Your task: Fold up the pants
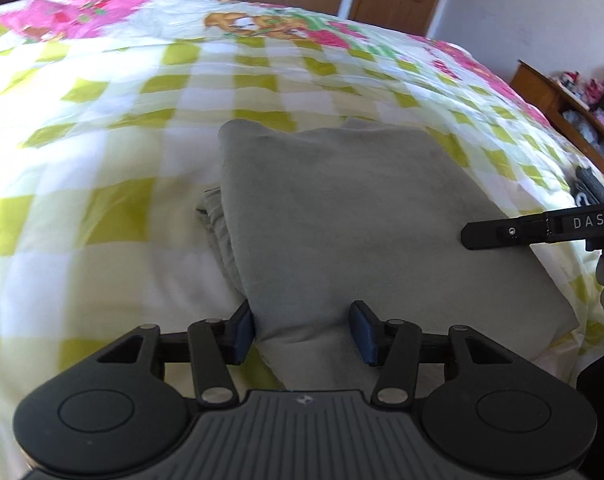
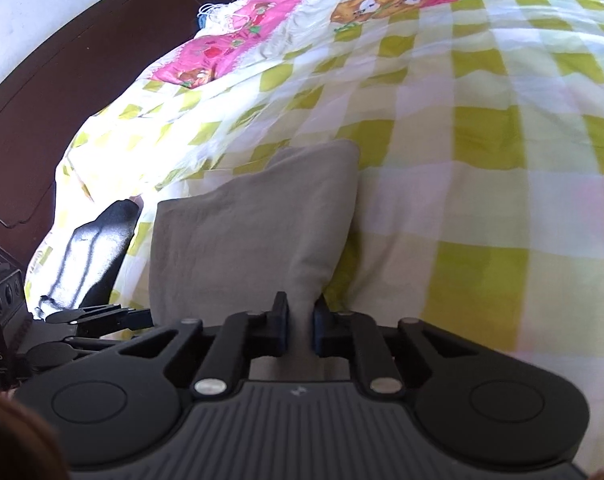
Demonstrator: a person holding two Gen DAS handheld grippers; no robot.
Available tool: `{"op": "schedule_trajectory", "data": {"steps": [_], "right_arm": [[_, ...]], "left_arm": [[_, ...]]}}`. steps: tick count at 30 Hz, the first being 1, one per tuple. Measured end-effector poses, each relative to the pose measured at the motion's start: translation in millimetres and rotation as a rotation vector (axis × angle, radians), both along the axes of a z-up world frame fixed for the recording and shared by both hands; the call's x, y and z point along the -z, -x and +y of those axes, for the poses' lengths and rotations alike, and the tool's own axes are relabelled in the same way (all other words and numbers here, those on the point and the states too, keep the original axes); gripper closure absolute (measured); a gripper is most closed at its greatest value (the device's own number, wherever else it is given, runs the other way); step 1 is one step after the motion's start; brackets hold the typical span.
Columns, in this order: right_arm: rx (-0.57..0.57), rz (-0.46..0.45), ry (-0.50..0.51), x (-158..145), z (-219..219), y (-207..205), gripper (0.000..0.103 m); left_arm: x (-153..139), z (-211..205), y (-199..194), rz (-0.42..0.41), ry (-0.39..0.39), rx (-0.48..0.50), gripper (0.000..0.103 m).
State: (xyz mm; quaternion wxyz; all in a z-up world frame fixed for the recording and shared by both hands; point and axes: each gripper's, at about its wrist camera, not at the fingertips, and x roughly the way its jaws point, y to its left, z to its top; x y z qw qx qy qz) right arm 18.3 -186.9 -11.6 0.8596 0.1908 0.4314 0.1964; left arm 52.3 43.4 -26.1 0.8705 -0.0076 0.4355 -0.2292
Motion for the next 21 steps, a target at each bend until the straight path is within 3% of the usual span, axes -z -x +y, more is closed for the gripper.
{"op": "schedule_trajectory", "data": {"steps": [6, 9, 13, 18, 21], "right_arm": [[0.123, 0.024, 0.081, -5.0, -53.3, 25.1, 0.091], [0.172, 0.026, 0.156, -10.4, -76.4, 32.8, 0.088], [0.205, 0.023, 0.270, -15.0, -83.4, 37.6, 0.080], [0.225, -0.097, 0.399, -35.6, -68.9, 53.9, 0.080], [0.188, -0.166, 0.476, -40.9, -52.4, 55.2, 0.081]], "left_arm": [[-1.8, -66.4, -6.9, -0.013, 0.036, 0.153, 0.042], [-3.9, -94.4, -0.3, -0.050, -0.001, 0.205, 0.042], [-12.5, -95.9, 8.8, -0.082, -0.048, 0.197, 0.041], [-41.4, -81.0, 15.0, -0.165, -0.084, 0.151, 0.042], [-53.7, -89.5, -2.0, -0.228, -0.096, 0.100, 0.042]]}}
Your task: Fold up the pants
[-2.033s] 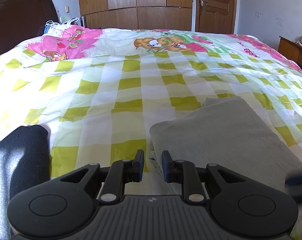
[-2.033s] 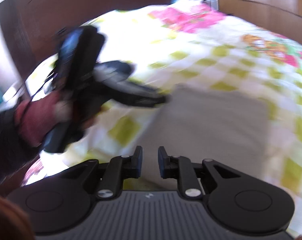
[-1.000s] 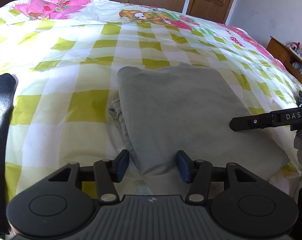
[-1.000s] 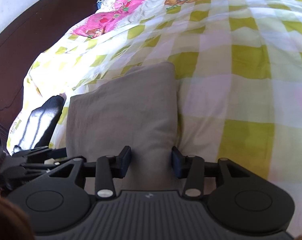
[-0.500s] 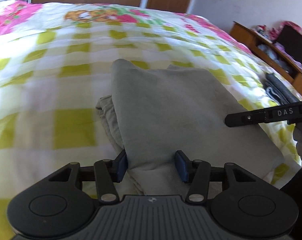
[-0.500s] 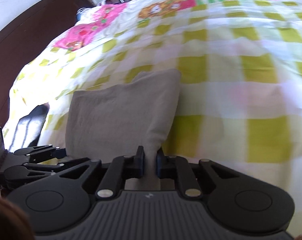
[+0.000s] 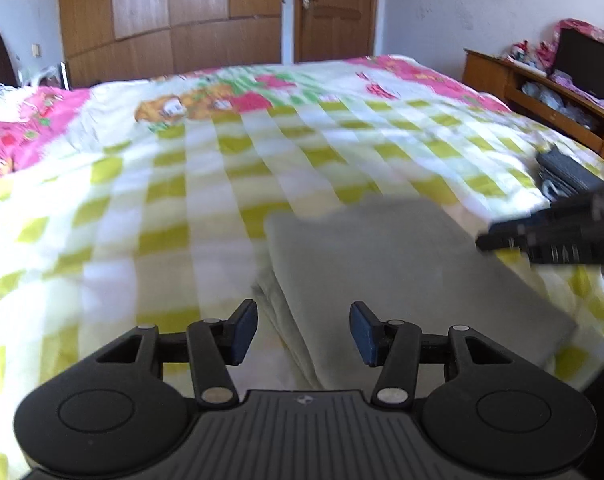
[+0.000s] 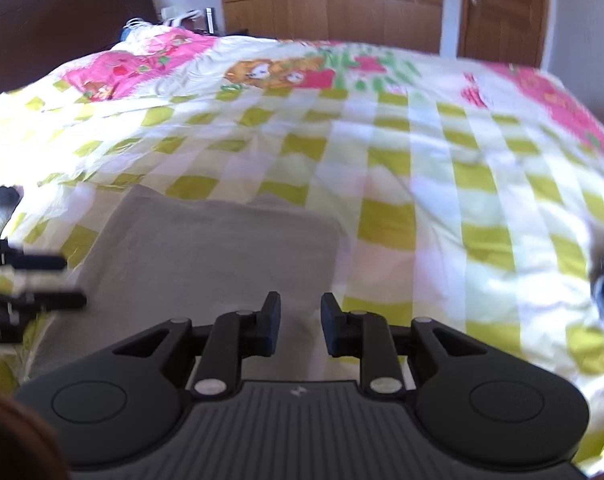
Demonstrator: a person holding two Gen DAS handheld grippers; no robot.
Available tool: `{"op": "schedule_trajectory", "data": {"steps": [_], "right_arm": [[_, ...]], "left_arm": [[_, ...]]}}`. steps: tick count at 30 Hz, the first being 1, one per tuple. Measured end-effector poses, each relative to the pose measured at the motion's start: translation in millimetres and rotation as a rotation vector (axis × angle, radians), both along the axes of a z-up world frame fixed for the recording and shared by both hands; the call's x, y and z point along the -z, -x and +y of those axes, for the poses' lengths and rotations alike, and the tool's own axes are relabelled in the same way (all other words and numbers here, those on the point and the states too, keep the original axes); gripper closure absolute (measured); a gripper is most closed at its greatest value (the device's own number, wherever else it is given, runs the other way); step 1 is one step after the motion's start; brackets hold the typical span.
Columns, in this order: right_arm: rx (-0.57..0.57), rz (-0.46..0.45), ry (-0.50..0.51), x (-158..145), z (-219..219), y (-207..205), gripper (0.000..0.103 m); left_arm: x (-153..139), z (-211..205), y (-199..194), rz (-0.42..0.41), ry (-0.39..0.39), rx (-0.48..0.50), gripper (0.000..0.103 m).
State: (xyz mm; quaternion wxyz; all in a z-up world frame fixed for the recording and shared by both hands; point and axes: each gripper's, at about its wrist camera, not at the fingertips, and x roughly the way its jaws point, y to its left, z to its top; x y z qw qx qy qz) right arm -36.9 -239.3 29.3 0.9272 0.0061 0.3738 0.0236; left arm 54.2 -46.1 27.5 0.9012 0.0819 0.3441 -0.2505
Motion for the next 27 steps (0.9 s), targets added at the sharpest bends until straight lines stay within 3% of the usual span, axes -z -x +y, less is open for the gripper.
{"op": "schedule_trajectory", "data": {"steps": [4, 9, 13, 21, 27], "right_arm": [[-0.047, 0.013, -0.002, 7.1, 17.2, -12.7, 0.081], [-0.066, 0.045, 0.014, 20.5, 30.1, -16.1, 0.081], [-0.055, 0.069, 0.015, 29.8, 30.3, -14.3, 0.081], [-0.023, 0.057, 0.012, 21.7, 31.6, 0.4, 0.082], [-0.007, 0.056, 0.015, 19.3, 37.2, 13.2, 0.082]], "left_arm": [[9.5, -18.1, -30.7, -0.020, 0.004, -0.042, 0.042], [40.9, -25.7, -51.6, 0.040, -0.043, -0.085, 0.039], [44.8, -25.7, -46.0, 0.039, -0.052, -0.093, 0.037], [21.4, -17.3, -14.5, 0.015, -0.041, -0.077, 0.038], [27.8, -11.5, 14.9, 0.025, -0.052, -0.063, 0.038]]}}
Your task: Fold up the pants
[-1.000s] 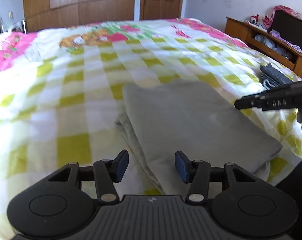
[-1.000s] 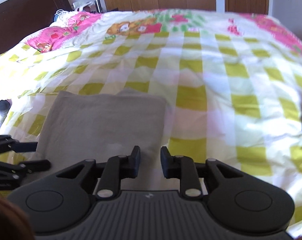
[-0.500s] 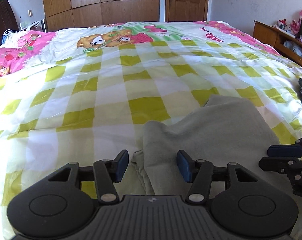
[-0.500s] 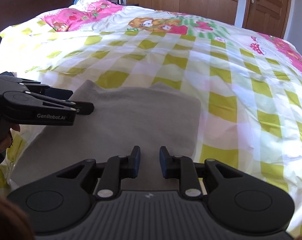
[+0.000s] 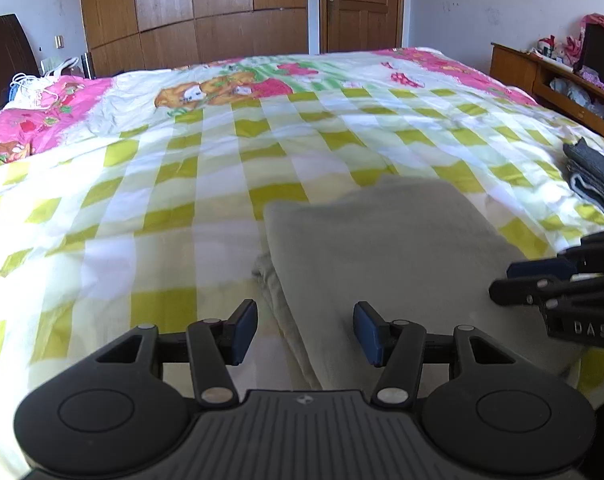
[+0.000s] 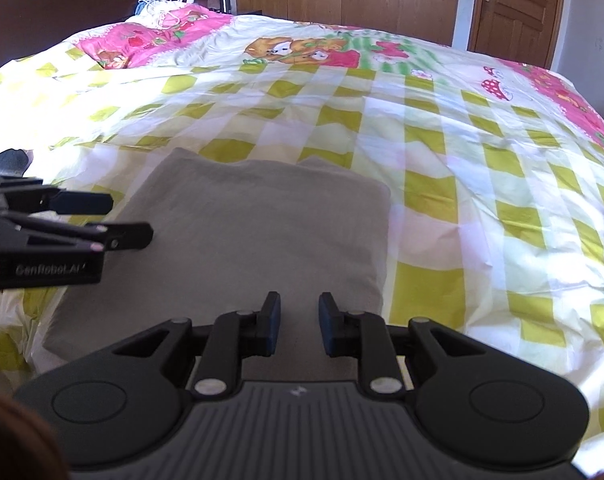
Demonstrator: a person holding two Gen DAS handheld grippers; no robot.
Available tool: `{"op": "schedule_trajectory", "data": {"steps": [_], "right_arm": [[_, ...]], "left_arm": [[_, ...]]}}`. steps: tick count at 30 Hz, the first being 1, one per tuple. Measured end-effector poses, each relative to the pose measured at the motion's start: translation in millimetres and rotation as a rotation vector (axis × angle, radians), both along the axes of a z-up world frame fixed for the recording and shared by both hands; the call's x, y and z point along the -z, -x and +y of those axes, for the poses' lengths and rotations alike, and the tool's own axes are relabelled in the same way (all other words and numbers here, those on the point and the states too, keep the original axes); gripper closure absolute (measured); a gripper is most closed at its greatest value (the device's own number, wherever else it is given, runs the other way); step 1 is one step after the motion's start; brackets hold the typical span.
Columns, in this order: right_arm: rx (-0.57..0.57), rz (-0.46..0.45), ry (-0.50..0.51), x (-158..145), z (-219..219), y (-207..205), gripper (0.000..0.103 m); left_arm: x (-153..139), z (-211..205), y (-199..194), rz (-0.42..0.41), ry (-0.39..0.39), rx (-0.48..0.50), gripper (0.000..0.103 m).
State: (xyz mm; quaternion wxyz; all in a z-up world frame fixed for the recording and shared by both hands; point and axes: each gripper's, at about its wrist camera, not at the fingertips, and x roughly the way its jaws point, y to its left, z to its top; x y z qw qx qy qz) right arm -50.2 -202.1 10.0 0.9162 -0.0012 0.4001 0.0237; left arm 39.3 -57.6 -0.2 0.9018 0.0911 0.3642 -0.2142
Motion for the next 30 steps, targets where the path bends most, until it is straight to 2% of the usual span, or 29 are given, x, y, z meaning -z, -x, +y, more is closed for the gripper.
{"op": "schedule_trajectory", "data": {"steps": [4, 12, 17, 24, 30], "right_arm": [[0.004, 0.010, 0.006, 2.8, 5.3, 5.9, 0.082], [0.036, 0.014, 0.011, 0.2, 9.6, 13.8, 0.082], [0.044, 0.031, 0.029, 3.3, 15.0, 19.3, 0.082], [0.057, 0.028, 0.024, 0.0, 15.3, 26.4, 0.082], [0.062, 0.026, 0.021, -1.3, 16.8, 32.3, 0.082]], "left_arm": [[11.6, 0.5, 8.8, 0.037, -0.008, 0.003, 0.037], [-0.4, 2.9, 21.8, 0.011, 0.016, 0.000, 0.038], [9.9, 0.8, 23.0, 0.051, -0.005, 0.009, 0.038], [3.7, 1.4, 29.8, 0.039, -0.001, 0.015, 0.038], [5.1, 3.7, 30.2, 0.060, 0.012, 0.009, 0.038]]}}
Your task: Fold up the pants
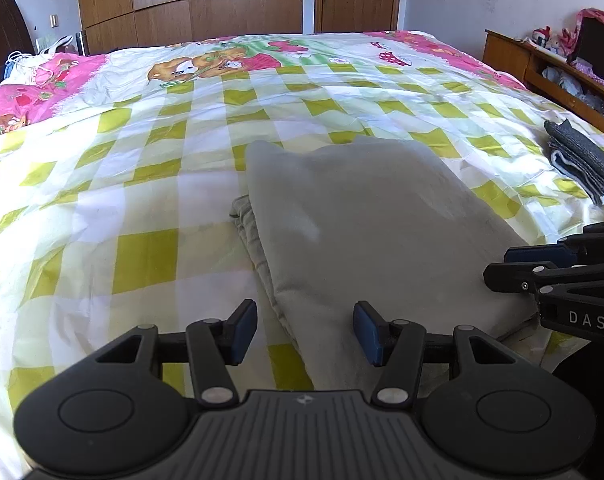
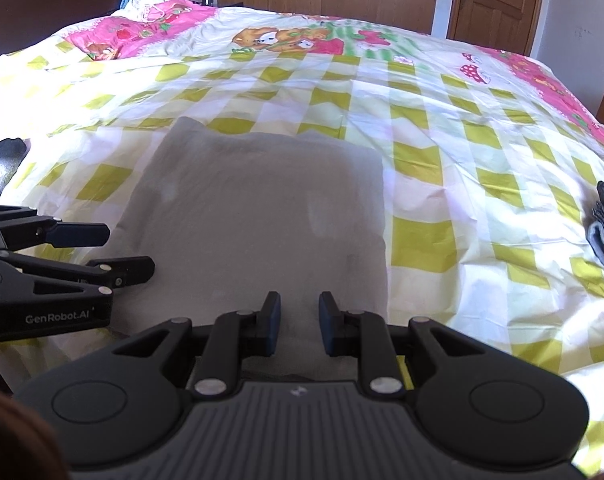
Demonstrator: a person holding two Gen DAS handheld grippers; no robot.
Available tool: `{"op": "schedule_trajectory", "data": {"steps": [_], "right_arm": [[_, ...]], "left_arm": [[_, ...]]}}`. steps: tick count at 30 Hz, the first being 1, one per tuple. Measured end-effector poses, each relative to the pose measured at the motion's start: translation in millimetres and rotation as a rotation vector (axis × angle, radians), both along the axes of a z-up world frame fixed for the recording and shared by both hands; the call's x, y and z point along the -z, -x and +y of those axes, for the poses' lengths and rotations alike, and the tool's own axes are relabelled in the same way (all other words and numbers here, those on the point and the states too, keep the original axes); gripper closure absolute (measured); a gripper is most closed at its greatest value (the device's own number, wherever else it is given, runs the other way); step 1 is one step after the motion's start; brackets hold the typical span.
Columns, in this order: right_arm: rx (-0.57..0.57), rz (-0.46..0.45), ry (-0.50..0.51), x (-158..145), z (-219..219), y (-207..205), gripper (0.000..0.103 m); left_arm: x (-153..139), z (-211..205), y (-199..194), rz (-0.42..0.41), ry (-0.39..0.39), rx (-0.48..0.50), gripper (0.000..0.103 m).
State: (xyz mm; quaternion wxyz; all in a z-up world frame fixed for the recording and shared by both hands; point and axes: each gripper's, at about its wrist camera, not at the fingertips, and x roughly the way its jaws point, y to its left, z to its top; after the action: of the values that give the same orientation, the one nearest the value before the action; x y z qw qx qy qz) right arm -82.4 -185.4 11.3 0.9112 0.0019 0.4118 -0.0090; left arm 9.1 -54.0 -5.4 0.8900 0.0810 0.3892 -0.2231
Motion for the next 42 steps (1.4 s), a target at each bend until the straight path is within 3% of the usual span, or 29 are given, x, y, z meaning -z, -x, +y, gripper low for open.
{"op": "schedule_trajectory", "data": {"steps": [14, 17, 19, 21, 25, 29, 31, 35, 42], "right_arm": [[0.007, -0.023, -0.072, -12.2, -16.6, 11.9, 0.081], [0.035, -0.036, -0.090, -16.3, -32.0, 6.8, 0.080], [0.054, -0.033, -0.114, -16.2, -44.7, -0.9, 0.073], [0.068, -0.022, -0.154, -13.3, -58.3, -11.4, 0.073], [0.090, 0.009, -0.260, 0.5, -82.7, -34.5, 0.072], [0.043, 0.047, -0.352, 14.3, -87.9, -48.0, 0.068], [0.017, 0.055, -0.375, 20.1, -88.0, -52.2, 0.062], [-0.016, 0.063, -0.417, 28.7, -91.6, -58.9, 0.062], [-0.064, 0.067, -0.435, 31.6, -88.9, -68.1, 0.062]], "left_arm": [[-9.3, 14.0, 9.3, 0.010, 0.017, 0.023, 0.037], [-22.8, 23.9, 2.2, -0.001, 0.070, 0.007, 0.037], [-29.1, 30.9, -9.8, 0.025, 0.128, 0.000, 0.037], [-29.9, 32.0, -23.4, 0.050, 0.159, 0.000, 0.037], [-15.9, 19.2, -45.3, 0.057, 0.132, -0.002, 0.037], [8.2, 13.6, -57.3, 0.142, 0.174, 0.010, 0.036], [16.2, 12.5, -56.6, 0.151, 0.177, 0.016, 0.034], [20.8, 15.4, -61.1, 0.178, 0.224, -0.001, 0.029], [16.8, 16.3, -51.5, 0.124, 0.164, -0.004, 0.026]]}}
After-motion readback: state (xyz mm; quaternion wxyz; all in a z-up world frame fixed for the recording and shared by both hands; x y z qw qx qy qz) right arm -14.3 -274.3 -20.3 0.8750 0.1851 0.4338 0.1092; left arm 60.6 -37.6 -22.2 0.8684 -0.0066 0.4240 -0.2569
